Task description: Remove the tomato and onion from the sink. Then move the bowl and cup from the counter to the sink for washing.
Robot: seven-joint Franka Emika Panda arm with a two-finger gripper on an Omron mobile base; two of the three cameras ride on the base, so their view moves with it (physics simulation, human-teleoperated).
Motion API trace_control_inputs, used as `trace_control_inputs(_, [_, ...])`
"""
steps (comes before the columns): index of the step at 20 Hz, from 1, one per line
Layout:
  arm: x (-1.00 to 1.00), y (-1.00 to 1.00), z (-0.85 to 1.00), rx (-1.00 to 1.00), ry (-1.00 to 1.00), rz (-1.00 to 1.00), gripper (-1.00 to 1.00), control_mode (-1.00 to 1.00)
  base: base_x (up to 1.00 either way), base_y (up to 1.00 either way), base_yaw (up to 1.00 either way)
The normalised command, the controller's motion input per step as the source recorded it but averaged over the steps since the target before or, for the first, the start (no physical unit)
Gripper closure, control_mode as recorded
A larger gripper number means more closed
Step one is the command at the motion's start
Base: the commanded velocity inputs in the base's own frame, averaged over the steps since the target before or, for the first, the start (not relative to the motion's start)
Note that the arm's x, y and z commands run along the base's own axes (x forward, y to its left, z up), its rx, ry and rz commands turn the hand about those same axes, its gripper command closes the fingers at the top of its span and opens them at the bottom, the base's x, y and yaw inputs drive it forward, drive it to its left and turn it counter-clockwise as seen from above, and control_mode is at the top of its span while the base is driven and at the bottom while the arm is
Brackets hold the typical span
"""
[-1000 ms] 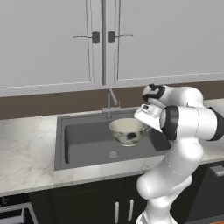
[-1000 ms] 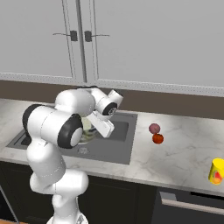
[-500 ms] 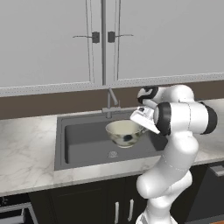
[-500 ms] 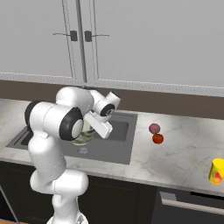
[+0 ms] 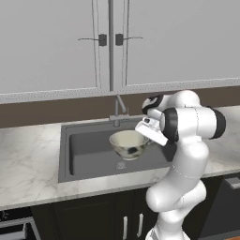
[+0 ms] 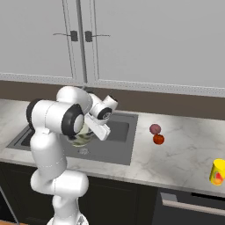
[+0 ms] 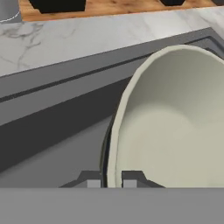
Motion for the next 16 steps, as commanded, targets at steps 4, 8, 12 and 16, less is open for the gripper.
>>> trace_control_inputs(4, [0.18, 0.12, -0.24, 0.00, 0.00, 0.00, 1.00, -1.00, 0.00, 0.00, 0.00])
trace_control_inputs(8, [0.18, 0.10, -0.21, 0.00, -0.04, 0.00, 1.00, -1.00, 0.00, 0.00, 0.00])
trace_control_inputs(12, [0.16, 0.12, -0.22, 0.01, -0.07, 0.00, 1.00, -1.00, 0.00, 0.00, 0.00])
trace_control_inputs(16, [0.14, 0.14, -0.22, 0.00, -0.11, 0.00, 1.00, -1.00, 0.00, 0.00, 0.00])
